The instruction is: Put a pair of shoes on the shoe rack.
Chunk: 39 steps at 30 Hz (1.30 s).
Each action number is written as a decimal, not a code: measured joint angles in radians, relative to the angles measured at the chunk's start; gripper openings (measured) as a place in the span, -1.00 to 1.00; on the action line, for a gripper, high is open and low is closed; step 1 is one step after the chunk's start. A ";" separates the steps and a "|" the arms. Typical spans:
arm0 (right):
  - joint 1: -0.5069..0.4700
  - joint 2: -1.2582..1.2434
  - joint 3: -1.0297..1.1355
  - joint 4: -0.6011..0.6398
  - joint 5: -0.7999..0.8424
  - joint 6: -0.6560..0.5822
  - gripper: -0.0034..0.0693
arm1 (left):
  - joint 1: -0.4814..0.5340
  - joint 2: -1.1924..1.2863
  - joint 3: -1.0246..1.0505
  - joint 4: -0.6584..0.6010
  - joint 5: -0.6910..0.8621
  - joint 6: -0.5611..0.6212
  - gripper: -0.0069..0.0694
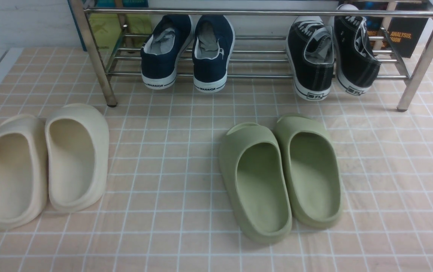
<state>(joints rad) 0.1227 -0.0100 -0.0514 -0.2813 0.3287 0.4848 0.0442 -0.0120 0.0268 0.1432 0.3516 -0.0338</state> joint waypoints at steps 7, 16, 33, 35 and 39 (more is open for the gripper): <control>-0.187 0.000 0.075 0.178 -0.133 -0.228 -0.96 | 0.000 0.000 0.000 0.000 0.000 0.000 -0.19; -0.210 0.000 0.075 0.209 -0.006 -0.353 -0.96 | 0.000 0.000 0.000 0.000 0.000 0.000 -0.19; -0.210 0.000 0.069 0.268 0.032 -0.443 -0.95 | 0.000 0.000 0.000 0.000 0.000 0.000 -0.19; -0.210 0.000 0.069 0.268 0.032 -0.443 -0.95 | 0.000 0.000 0.000 0.000 0.000 0.000 -0.19; -0.210 0.000 0.069 0.268 0.032 -0.443 -0.94 | 0.000 0.000 0.000 0.000 0.000 0.000 -0.19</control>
<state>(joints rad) -0.0870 -0.0100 0.0175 -0.0129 0.3611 0.0414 0.0442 -0.0120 0.0268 0.1432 0.3516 -0.0338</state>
